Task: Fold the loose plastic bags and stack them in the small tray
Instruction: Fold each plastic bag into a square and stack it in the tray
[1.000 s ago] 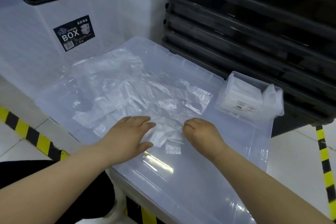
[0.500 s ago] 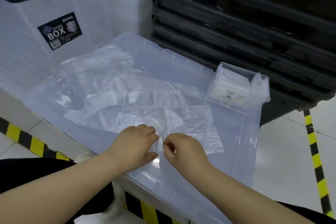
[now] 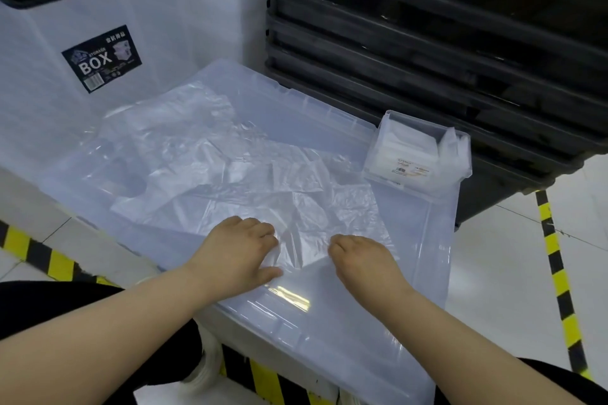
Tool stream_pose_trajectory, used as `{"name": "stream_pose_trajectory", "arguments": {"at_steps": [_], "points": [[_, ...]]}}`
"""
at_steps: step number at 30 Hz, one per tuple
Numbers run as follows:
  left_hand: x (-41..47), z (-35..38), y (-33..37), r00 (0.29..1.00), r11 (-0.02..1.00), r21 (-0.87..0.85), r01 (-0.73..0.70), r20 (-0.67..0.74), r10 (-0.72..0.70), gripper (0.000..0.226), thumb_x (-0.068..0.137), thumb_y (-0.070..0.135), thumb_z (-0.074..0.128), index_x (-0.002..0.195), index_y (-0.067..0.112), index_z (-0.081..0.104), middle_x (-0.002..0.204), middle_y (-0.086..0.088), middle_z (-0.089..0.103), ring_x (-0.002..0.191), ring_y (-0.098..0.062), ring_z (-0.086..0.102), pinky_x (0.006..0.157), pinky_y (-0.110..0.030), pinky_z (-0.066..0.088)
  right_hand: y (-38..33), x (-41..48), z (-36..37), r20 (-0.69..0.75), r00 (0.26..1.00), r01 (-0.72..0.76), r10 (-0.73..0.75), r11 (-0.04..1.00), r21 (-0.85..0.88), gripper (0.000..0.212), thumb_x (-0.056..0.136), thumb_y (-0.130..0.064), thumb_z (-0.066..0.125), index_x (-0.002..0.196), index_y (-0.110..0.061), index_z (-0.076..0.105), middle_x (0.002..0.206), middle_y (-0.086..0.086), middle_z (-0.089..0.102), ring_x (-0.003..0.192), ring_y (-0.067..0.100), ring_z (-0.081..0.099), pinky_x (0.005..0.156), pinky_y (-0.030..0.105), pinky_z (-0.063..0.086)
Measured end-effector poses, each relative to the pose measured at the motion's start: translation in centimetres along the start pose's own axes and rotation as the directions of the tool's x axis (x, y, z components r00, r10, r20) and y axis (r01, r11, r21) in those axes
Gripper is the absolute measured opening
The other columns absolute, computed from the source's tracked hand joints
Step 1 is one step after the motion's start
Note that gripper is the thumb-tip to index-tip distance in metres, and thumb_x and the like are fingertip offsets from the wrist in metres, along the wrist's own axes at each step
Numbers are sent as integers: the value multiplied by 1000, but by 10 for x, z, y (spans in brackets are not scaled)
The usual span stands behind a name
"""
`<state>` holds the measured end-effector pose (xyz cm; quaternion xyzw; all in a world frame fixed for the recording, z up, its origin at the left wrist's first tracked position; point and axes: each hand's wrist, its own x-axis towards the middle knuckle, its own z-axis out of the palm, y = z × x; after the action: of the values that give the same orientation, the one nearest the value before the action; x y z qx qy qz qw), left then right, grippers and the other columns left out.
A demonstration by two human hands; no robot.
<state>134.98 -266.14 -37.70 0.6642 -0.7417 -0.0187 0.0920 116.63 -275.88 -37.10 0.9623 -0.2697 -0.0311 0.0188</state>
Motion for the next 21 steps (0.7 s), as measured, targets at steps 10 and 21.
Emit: {"name": "stream_pose_trajectory", "arguments": {"at_steps": [10,21], "points": [[7,7,20,988,988,60,-140,67,136,28,49,38,80,73,24,73,77,7,70,69,-11,68,65,-23,52,-12,-4,-14,-45,999,27,-20,985,169,15,63,-10,73,61,-9,59,55,1,56,45,18,53,42,20,21],[10,-10,24,941,993,-119,19,337,23,32,99,33,33,123,30,53,126,16,53,116,-7,48,91,-22,40,15,-19,-41,341,937,-194,75,925,328,24,93,-26,47,111,-18,61,117,-5,59,108,15,53,88,25,41]]}}
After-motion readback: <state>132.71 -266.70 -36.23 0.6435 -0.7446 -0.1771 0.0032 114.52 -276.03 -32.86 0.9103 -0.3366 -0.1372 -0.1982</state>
